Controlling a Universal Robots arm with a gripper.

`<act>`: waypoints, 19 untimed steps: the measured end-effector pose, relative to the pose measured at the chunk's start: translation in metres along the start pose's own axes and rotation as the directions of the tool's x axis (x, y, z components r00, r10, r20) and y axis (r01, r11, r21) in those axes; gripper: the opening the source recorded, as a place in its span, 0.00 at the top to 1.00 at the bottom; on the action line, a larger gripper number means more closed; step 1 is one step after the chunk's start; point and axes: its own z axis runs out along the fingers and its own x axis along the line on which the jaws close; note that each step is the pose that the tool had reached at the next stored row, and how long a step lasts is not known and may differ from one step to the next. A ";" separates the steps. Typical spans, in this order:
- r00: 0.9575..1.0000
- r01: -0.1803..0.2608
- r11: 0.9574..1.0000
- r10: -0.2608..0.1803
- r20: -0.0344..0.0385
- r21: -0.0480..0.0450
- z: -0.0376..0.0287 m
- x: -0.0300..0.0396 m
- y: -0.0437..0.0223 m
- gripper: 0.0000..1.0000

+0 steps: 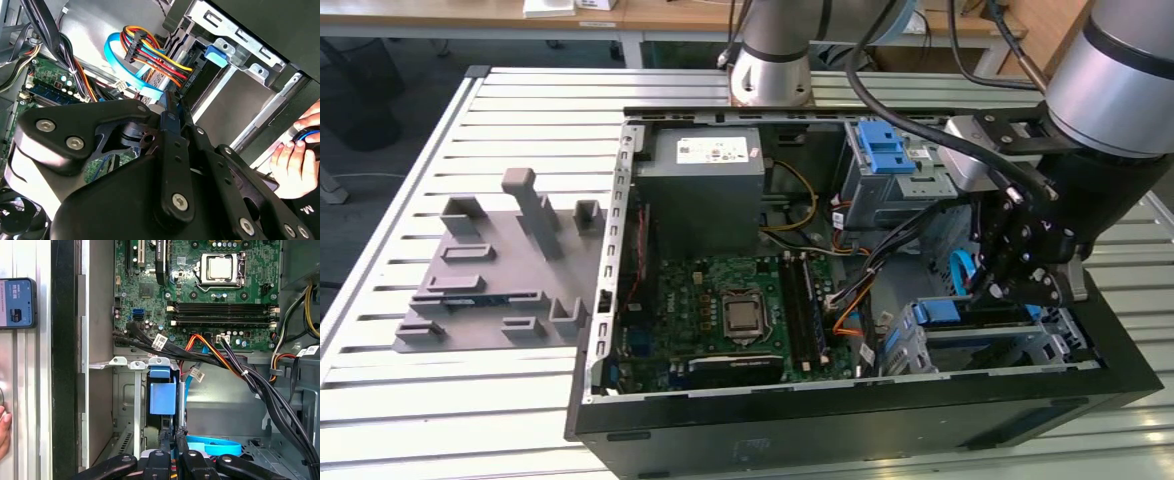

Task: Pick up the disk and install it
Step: 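Insert the second disk wire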

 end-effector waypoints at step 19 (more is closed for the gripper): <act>1.000 0.000 1.000 0.000 0.005 0.000 0.0025 0.0019 -0.0009 0.84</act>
